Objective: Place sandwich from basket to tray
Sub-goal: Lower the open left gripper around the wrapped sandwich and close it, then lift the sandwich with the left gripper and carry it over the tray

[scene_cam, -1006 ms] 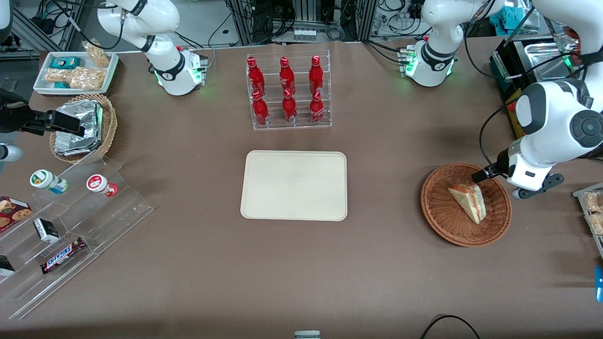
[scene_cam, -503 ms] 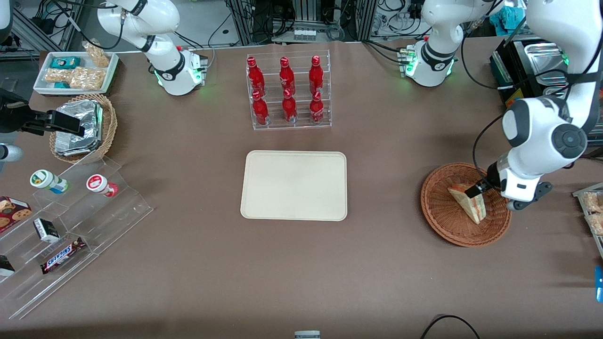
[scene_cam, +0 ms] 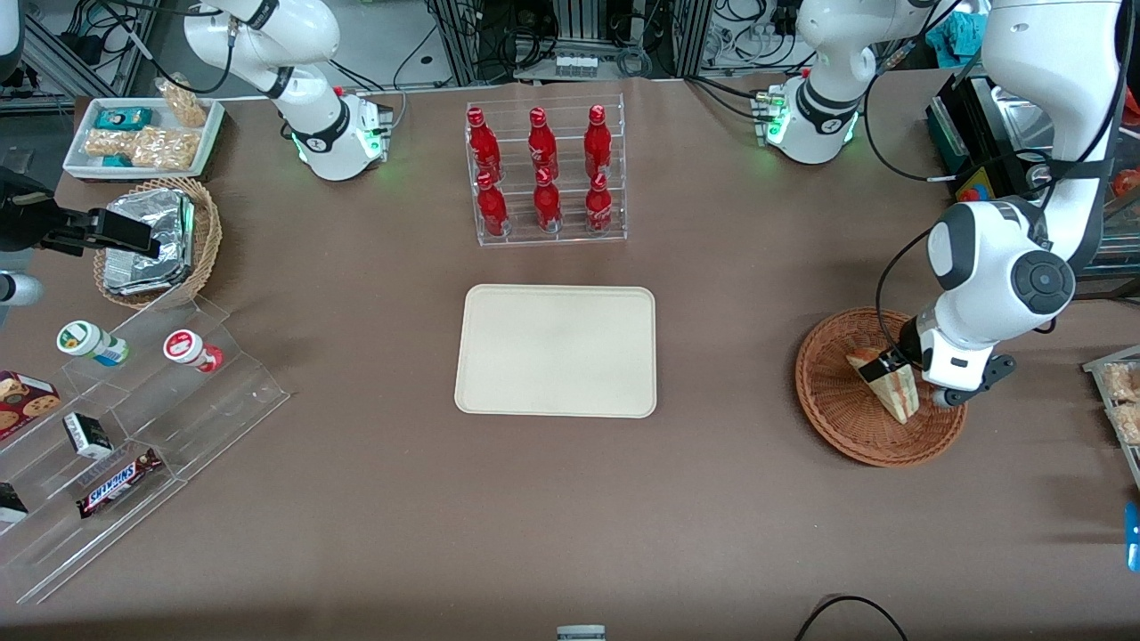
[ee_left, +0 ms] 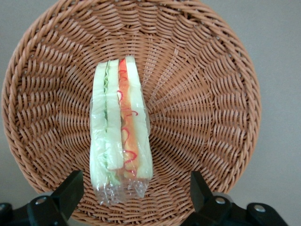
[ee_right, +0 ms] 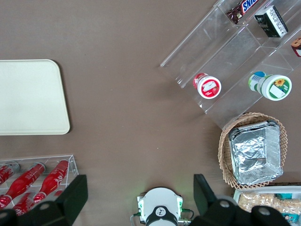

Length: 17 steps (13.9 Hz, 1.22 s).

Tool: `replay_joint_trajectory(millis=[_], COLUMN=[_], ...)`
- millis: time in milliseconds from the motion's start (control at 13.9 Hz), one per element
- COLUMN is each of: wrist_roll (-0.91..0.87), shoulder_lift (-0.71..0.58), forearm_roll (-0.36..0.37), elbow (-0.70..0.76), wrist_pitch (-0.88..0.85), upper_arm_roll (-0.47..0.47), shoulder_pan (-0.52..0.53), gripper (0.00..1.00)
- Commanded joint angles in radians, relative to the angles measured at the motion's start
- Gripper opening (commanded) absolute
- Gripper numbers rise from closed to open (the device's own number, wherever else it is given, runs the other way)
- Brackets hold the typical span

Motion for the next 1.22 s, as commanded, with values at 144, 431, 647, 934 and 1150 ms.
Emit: replay_joint_trajectory(millis=[144, 431, 647, 934, 1150], wrist_roll=[-0.014, -0.011, -0.005, -0.005, -0.005], shoulder_lift=[0.052, 0.072, 0.072, 0.084, 0.086], forearm_roll=[0.013, 0.013, 0.013, 0.013, 0.015], elbow=[0.015, 0.021, 0.025, 0.024, 0.022], wrist_pitch=[0.01, 0.038, 0.038, 0.038, 0.038], upper_arm_roll=[0.009, 0.028, 0.031, 0.032, 0.032], shoulder_pan=[0.005, 0.008, 0.01, 0.01, 0.008], gripper=[1.0, 1.0, 0.98, 0.81, 0.57])
